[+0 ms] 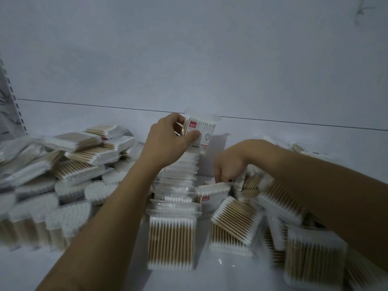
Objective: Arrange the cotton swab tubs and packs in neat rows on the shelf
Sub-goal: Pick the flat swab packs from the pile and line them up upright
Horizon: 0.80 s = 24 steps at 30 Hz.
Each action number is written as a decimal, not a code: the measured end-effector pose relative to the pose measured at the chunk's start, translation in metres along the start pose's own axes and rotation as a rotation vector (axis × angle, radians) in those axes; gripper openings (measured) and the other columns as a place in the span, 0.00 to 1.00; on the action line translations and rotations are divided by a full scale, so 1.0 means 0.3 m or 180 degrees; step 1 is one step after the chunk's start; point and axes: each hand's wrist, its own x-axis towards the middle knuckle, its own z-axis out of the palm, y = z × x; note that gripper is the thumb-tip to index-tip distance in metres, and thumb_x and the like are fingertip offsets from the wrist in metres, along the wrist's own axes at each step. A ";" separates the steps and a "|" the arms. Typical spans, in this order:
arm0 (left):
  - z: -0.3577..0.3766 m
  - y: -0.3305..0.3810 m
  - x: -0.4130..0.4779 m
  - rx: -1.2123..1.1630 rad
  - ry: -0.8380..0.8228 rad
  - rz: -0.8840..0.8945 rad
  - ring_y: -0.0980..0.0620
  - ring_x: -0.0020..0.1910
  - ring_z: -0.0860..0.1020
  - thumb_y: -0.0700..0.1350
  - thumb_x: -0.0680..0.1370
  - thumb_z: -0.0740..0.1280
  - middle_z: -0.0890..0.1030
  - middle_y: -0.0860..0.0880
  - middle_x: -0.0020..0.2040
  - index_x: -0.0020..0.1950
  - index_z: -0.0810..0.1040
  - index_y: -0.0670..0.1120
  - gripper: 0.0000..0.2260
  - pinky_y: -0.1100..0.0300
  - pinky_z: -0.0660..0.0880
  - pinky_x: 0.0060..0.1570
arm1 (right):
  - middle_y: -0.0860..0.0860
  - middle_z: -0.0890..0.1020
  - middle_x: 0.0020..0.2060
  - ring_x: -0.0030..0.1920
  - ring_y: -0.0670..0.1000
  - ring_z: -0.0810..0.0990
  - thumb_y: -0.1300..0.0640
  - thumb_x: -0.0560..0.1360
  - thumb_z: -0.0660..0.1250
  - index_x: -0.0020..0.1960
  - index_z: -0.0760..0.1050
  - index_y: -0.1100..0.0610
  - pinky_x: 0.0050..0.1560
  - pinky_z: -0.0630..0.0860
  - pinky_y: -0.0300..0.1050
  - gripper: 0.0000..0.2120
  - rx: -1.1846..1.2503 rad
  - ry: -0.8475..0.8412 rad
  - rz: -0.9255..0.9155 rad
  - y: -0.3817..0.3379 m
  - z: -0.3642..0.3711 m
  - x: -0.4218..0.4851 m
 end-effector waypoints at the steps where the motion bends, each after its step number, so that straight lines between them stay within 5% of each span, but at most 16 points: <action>1: 0.000 0.000 0.000 0.0013 -0.0006 -0.0007 0.53 0.42 0.80 0.53 0.74 0.73 0.82 0.54 0.44 0.48 0.78 0.49 0.10 0.54 0.79 0.46 | 0.46 0.79 0.46 0.49 0.47 0.75 0.58 0.77 0.65 0.60 0.80 0.57 0.60 0.71 0.44 0.14 -0.0017 -0.0049 -0.0025 0.000 0.001 -0.006; 5: 0.002 -0.004 -0.001 0.0036 -0.0063 -0.0058 0.54 0.41 0.80 0.53 0.74 0.73 0.82 0.54 0.44 0.49 0.79 0.49 0.11 0.53 0.79 0.46 | 0.41 0.76 0.35 0.39 0.43 0.73 0.57 0.77 0.66 0.56 0.82 0.57 0.47 0.69 0.40 0.11 -0.0160 -0.0134 -0.0122 0.001 0.013 -0.026; 8: 0.003 -0.008 0.000 0.0057 -0.0076 -0.0097 0.54 0.41 0.80 0.54 0.73 0.73 0.82 0.54 0.43 0.49 0.79 0.49 0.11 0.52 0.79 0.47 | 0.42 0.82 0.39 0.41 0.41 0.78 0.59 0.77 0.67 0.55 0.83 0.58 0.51 0.72 0.39 0.10 0.0088 0.0070 -0.0214 0.019 -0.006 -0.057; 12: 0.004 -0.010 0.007 0.0048 -0.0035 -0.0127 0.54 0.40 0.80 0.54 0.72 0.74 0.82 0.54 0.42 0.48 0.79 0.50 0.11 0.51 0.79 0.47 | 0.48 0.86 0.40 0.41 0.45 0.83 0.57 0.74 0.71 0.50 0.84 0.58 0.54 0.79 0.46 0.08 0.0482 0.1295 0.0043 0.102 -0.133 -0.168; 17: 0.003 -0.007 0.009 -0.0067 -0.0105 -0.0199 0.52 0.41 0.81 0.53 0.71 0.76 0.83 0.53 0.43 0.49 0.80 0.49 0.12 0.51 0.80 0.46 | 0.42 0.80 0.50 0.48 0.44 0.80 0.44 0.69 0.75 0.62 0.75 0.48 0.51 0.75 0.41 0.23 0.1072 0.2447 -0.0288 0.084 -0.193 -0.201; 21: 0.008 -0.016 0.007 0.0152 -0.0349 -0.0105 0.55 0.44 0.81 0.57 0.72 0.73 0.83 0.55 0.46 0.54 0.79 0.51 0.15 0.54 0.79 0.48 | 0.41 0.80 0.40 0.46 0.46 0.80 0.49 0.71 0.75 0.51 0.81 0.50 0.42 0.71 0.37 0.11 0.0736 0.2683 -0.0174 0.085 -0.175 -0.129; 24: 0.010 -0.031 0.005 0.0912 -0.0474 0.0033 0.54 0.52 0.79 0.62 0.75 0.67 0.81 0.55 0.54 0.63 0.76 0.53 0.20 0.52 0.75 0.57 | 0.44 0.79 0.40 0.45 0.48 0.78 0.50 0.71 0.75 0.51 0.81 0.53 0.44 0.70 0.40 0.11 0.0555 0.2514 0.0235 0.140 -0.165 -0.114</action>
